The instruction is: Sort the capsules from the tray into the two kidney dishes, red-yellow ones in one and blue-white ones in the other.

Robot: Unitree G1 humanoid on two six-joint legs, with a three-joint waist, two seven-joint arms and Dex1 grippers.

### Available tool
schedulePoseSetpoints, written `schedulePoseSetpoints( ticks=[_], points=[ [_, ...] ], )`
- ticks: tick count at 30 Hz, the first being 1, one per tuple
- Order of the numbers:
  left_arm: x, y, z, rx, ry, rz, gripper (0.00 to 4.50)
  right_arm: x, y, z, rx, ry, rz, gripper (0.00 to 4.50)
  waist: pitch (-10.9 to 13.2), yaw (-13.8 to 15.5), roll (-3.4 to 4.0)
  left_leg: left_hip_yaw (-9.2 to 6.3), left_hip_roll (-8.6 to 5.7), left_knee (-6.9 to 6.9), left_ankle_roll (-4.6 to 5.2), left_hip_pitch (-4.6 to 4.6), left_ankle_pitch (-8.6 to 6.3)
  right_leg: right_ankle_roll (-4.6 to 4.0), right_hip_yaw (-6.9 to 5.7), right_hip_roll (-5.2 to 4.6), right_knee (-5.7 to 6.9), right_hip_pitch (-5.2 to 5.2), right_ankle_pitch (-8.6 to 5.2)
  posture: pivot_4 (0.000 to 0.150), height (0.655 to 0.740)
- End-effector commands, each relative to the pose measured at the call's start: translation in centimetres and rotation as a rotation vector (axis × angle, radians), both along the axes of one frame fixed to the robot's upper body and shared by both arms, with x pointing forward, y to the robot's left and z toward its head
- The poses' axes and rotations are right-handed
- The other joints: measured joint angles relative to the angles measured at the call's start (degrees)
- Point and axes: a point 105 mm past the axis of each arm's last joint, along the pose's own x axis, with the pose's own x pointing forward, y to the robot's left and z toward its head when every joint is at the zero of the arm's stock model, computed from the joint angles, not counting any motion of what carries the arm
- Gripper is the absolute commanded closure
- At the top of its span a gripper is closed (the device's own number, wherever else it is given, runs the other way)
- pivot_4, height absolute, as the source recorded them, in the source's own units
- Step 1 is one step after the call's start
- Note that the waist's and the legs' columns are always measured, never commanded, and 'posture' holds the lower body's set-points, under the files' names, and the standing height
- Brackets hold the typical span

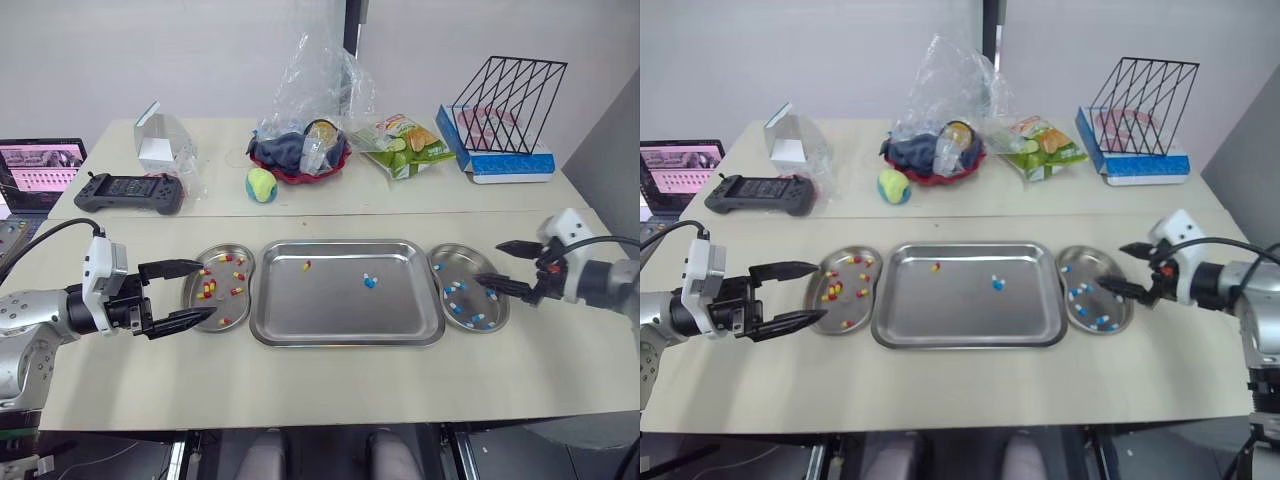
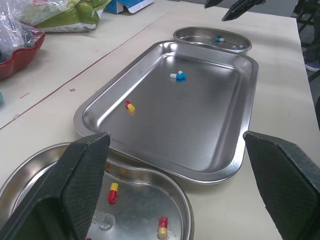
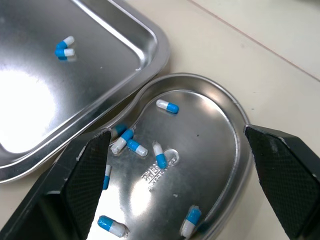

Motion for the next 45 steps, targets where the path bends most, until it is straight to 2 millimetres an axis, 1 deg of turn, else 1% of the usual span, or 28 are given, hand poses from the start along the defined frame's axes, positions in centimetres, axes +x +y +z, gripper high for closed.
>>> schedulePoseSetpoints(
  ticks=[1, 2, 4, 7, 8, 10, 12, 15, 19, 21, 23, 26, 32, 36, 39, 41, 43, 45],
  points=[
    [0.3, 2.2, 0.9, -0.018, -0.059, 0.105, 0.00, -1.2, -3.9, 2.5, 0.040, -0.165, -0.124, 0.05, 0.0, 0.2, 0.00, 0.00, 0.00, 0.00, 0.00, 0.00, 0.00, 0.00, 0.00, 0.00, 0.00, 0.00, 0.00, 0.150, 0.7346],
    [0.4, 2.9, 1.0, -0.027, -0.062, 0.136, 0.00, -1.5, -4.9, 2.4, 0.035, -0.182, -0.159, 0.05, 0.0, 0.3, -0.01, -0.01, 0.00, 0.00, 0.00, 0.01, 0.00, 0.00, -0.02, 0.00, 0.00, 0.02, 0.00, 0.150, 0.7346],
    [0.5, 4.9, 0.7, -0.040, -0.071, 0.224, 0.00, -2.3, -7.3, 1.8, 0.042, -0.214, -0.252, 0.05, 0.0, 0.4, -0.01, 0.00, 0.00, 0.00, 0.00, 0.02, 0.00, 0.00, -0.02, 0.00, -0.01, 0.05, 0.00, 0.150, 0.7346],
    [0.4, 7.1, 0.1, -0.038, -0.092, 0.329, 0.00, -2.9, -9.5, 1.1, 0.063, -0.253, -0.347, 0.05, 0.0, 0.1, 0.01, 0.06, 0.00, -0.02, 0.01, 0.11, 0.00, 0.00, 0.01, 0.00, -0.02, 0.09, 0.00, 0.150, 0.7346],
    [0.5, 7.6, 0.0, -0.036, -0.103, 0.355, 0.00, -3.0, -9.9, 0.9, 0.064, -0.261, -0.363, 0.05, 0.0, 0.0, 0.01, 0.06, 0.01, -0.03, 0.01, 0.16, 0.00, 0.00, 0.02, 0.01, -0.02, 0.12, 0.00, 0.150, 0.7346],
    [0.6, 9.3, -0.3, -0.017, -0.165, 0.452, 0.00, -3.4, -10.9, 0.3, 0.107, -0.276, -0.410, 0.05, 0.0, -0.2, 0.01, 0.06, 0.01, -0.06, 0.01, 0.22, 0.00, 0.00, 0.02, 0.00, -0.02, 0.17, -0.01, 0.150, 0.7346],
    [0.1, 10.9, -1.0, -0.045, -0.164, 0.529, 0.00, -3.8, -11.9, -0.4, 0.146, -0.290, -0.466, 0.05, 0.0, -0.3, 0.01, 0.06, 0.01, -0.07, 0.01, 0.27, 0.00, -0.01, 0.02, 0.01, -0.02, 0.21, -0.01, 0.150, 0.7346],
    [-0.4, 12.3, -1.7, -0.075, -0.162, 0.597, 0.00, -4.1, -13.0, -1.3, 0.134, -0.293, -0.528, 0.05, 0.0, -0.4, 0.01, 0.06, 0.01, -0.09, 0.01, 0.25, 0.00, -0.01, 0.02, 0.00, -0.03, 0.19, -0.01, 0.150, 0.7346],
    [-0.4, 13.2, -2.0, -0.085, -0.184, 0.671, 0.00, -4.3, -13.4, -2.6, 0.144, -0.282, -0.561, 0.05, 0.0, -0.2, 0.01, 0.06, 0.01, -0.09, 0.01, 0.27, 0.00, -0.01, 0.02, 0.00, -0.02, 0.22, -0.01, 0.150, 0.7346],
    [-0.3, 13.6, -2.1, -0.050, -0.205, 0.705, 0.00, -4.3, -13.6, -2.9, 0.150, -0.285, -0.574, 0.05, 0.0, -0.2, 0.01, 0.06, 0.01, -0.08, 0.00, 0.27, 0.00, -0.01, 0.02, 0.00, -0.02, 0.23, -0.01, 0.150, 0.7346],
    [-0.1, 13.9, -2.1, -0.065, -0.205, 0.736, 0.00, -4.3, -13.6, -3.1, 0.153, -0.286, -0.578, 0.05, 0.0, -0.2, 0.01, 0.06, 0.00, -0.08, 0.00, 0.27, 0.00, -0.01, 0.02, -0.01, -0.02, 0.22, -0.01, 0.150, 0.7346],
    [-0.4, 13.8, -2.6, -0.053, -0.174, 0.719, 0.00, -4.2, -13.6, -3.2, 0.152, -0.286, -0.580, 0.05, 0.0, -0.3, 0.02, 0.06, 0.00, -0.08, 0.00, 0.28, 0.00, -0.01, 0.03, -0.01, -0.01, 0.22, -0.01, 0.150, 0.7346],
    [-0.4, 14.1, -2.8, -0.062, -0.160, 0.739, 0.00, -3.9, -13.7, -3.1, 0.150, -0.288, -0.583, 0.05, 0.0, -0.3, 0.02, 0.06, 0.01, -0.09, 0.00, 0.29, 0.00, -0.01, 0.03, 0.00, -0.01, 0.22, -0.01, 0.150, 0.7346],
    [0.2, 14.6, -3.3, -0.049, -0.102, 0.775, 0.00, -3.5, -13.6, -2.8, 0.142, -0.280, -0.571, 0.05, 0.0, -0.3, 0.02, 0.06, 0.01, -0.09, 0.01, 0.29, 0.00, 0.00, 0.03, 0.00, 0.00, 0.22, -0.01, 0.150, 0.7346],
    [0.4, 14.7, -3.1, -0.019, -0.114, 0.781, 0.00, -3.3, -13.5, -2.6, 0.150, -0.279, -0.565, 0.05, 0.0, -0.3, 0.02, 0.06, 0.01, -0.09, 0.00, 0.29, 0.00, 0.00, 0.03, 0.00, 0.00, 0.22, -0.01, 0.150, 0.7346],
    [0.8, 15.2, -2.5, 0.002, -0.133, 0.807, 0.00, -3.1, -13.3, -2.6, 0.164, -0.271, -0.555, 0.05, 0.0, -0.3, 0.02, 0.06, 0.00, -0.09, 0.00, 0.29, 0.00, -0.01, 0.03, 0.00, 0.00, 0.22, -0.01, 0.150, 0.7346],
    [1.1, 15.3, -2.1, 0.007, -0.142, 0.815, 0.00, -3.0, -13.1, -2.9, 0.125, -0.252, -0.546, 0.05, 0.0, -0.3, 0.02, 0.06, 0.00, -0.09, 0.00, 0.29, 0.00, 0.00, 0.03, 0.00, 0.01, 0.22, -0.01, 0.150, 0.7346],
    [1.6, 15.4, -2.0, 0.014, -0.113, 0.825, 0.00, -2.9, -12.9, -3.7, 0.063, -0.221, -0.542, 0.05, 0.0, -0.3, 0.02, 0.06, 0.00, -0.09, 0.00, 0.29, 0.00, 0.00, 0.03, 0.00, 0.00, 0.22, -0.01, 0.150, 0.7346]
  ],
)
